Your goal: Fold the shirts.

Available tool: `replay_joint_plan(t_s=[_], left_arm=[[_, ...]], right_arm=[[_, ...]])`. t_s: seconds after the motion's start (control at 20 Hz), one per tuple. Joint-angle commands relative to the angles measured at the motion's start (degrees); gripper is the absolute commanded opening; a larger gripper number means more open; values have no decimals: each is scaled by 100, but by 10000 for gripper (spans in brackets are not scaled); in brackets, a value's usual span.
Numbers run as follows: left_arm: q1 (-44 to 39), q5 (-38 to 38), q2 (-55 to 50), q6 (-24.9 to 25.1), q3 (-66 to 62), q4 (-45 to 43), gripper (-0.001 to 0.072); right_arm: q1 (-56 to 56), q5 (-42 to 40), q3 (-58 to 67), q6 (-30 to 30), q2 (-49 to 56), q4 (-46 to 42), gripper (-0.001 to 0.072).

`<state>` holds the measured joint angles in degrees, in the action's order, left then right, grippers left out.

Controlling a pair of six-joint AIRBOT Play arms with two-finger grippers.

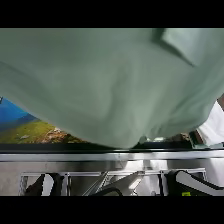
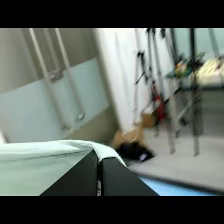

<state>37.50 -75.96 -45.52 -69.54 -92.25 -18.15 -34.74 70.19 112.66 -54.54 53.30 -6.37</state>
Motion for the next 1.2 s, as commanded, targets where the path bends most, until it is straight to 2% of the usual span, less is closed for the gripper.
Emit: replay_joint_plan(t_s=[0.0,0.1,0.2,0.35,0.5,0.6,0.8,0.9,1.0,1.15], left_arm=[[-1676,686,-802,564,1095,-999,17],[-2610,1375,-1659,588,1401,-2100,16],[-3049,1926,-2817,409,1445,-2944,16],[-2999,2059,-4682,400,1163,-3075,16],[-2997,1681,-6470,402,72,-2979,16],[-3058,1578,-7156,317,-719,-2981,16],[-2992,1582,-7510,48,-1867,-3038,16],[-2929,1268,-7508,-72,-2306,-3040,16],[-2887,726,-7484,-105,-2684,-3042,16],[-2889,660,-7110,-101,-2321,-3351,16]], right_arm=[[1390,4,-1165,385,514,-927,18],[2212,-625,-1818,372,955,-2094,18],[2522,-1338,-2225,330,1604,-2747,18],[2524,-1849,-2304,365,2826,-2789,17],[2527,-2146,-2048,431,3919,-2535,17],[2524,-2229,-1596,448,4430,-2225,17],[2413,-2277,-483,282,4889,-2208,17],[2275,-2142,-376,192,4767,-2232,17],[2114,-1639,-378,116,4583,-2422,17],[2031,-914,-382,-278,4400,-3329,17]])
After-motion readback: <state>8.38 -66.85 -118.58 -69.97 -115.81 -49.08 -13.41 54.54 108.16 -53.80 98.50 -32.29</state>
